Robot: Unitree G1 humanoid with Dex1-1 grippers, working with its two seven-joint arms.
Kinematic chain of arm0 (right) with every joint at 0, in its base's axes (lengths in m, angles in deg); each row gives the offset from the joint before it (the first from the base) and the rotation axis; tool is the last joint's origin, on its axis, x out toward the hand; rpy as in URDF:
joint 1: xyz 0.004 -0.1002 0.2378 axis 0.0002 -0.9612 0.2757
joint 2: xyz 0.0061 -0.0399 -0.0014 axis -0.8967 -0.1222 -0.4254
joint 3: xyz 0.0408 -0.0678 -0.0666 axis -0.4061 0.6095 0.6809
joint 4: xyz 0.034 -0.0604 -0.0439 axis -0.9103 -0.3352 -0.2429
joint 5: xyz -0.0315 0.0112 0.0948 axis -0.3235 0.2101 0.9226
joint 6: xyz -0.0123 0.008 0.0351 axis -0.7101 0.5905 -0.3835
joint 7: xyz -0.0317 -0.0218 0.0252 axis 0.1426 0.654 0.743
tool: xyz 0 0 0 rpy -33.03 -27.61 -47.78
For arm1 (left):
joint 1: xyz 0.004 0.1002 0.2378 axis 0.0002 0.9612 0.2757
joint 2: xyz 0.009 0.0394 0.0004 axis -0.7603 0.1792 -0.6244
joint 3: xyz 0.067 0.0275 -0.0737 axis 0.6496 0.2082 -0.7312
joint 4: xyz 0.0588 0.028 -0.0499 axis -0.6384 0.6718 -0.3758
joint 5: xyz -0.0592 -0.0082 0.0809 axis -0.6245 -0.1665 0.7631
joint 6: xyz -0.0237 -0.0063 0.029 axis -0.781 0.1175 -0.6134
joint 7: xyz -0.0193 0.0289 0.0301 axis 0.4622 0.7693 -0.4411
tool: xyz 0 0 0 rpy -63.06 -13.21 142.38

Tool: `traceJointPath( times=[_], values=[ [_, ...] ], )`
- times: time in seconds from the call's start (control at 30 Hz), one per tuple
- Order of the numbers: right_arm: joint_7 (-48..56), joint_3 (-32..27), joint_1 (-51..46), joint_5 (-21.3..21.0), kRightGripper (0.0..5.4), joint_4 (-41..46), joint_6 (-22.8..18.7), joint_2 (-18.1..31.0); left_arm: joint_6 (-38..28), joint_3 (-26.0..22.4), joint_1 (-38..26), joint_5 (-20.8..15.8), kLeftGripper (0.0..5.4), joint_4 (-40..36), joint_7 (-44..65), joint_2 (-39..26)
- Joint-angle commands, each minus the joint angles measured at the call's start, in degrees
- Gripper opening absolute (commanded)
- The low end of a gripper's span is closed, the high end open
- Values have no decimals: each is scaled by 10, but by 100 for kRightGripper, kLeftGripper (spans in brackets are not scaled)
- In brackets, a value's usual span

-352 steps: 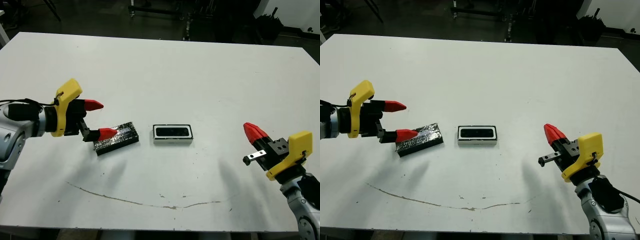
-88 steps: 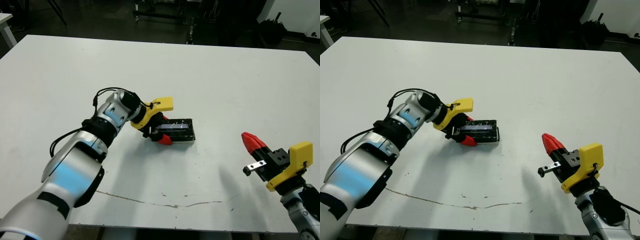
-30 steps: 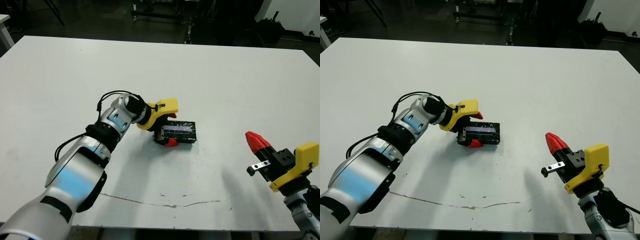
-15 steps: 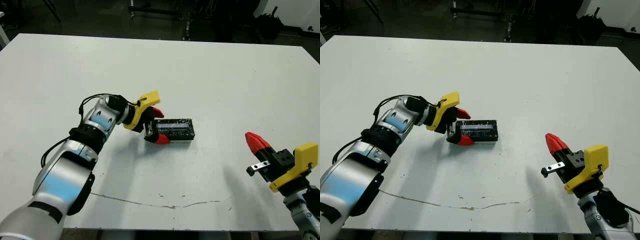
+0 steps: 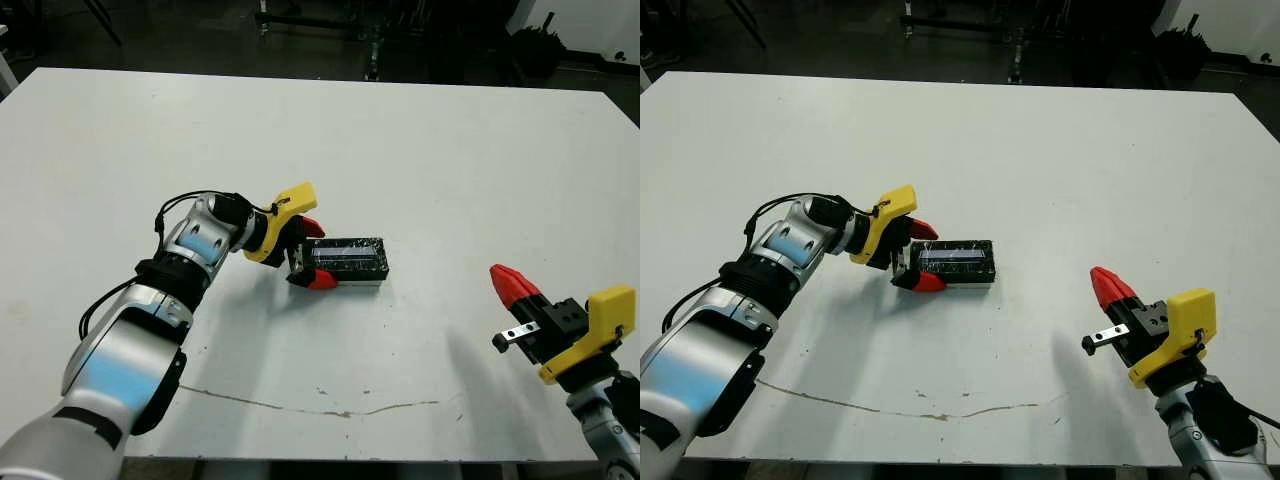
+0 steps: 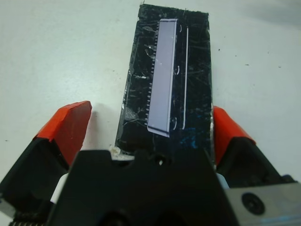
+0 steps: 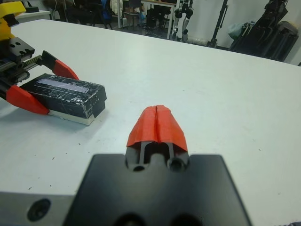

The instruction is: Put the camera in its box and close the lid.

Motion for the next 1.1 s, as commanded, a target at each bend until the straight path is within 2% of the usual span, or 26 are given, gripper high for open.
traceJointPath(
  times=[0.03, 0.13, 0.33, 0.47, 0.57, 0.67, 0.77, 1.1],
  values=[
    [0, -1, 4, -2, 0, -6, 5, 5, -1, -4, -9, 11, 539, 5, -16, -24],
    [1, -3, 7, 5, 0, -7, -1, 5, 16, -7, -14, 8, 539, 9, -16, -28],
    [4, -3, 9, -5, 0, -8, 8, 9, -6, -15, -7, 6, 539, 12, -10, -57],
    [1, -5, 10, 0, 0, -6, -1, 8, -20, -16, -5, 9, 539, 24, -4, -82],
    [1, -4, 10, 0, 0, -6, 0, 7, 1, -28, -2, -1, 539, 33, 1, -98],
    [1, -3, 10, -1, 0, -6, 1, 7, -9, -35, 8, -6, 539, 32, 3, -121],
    [2, -6, 10, 5, 0, -5, -5, 8, -25, -40, 19, -5, 539, 27, -2, -142],
    [0, -6, 7, 7, 0, -3, -7, 7, 12, -60, 49, -8, 539, -20, -11, -205]
  ],
)
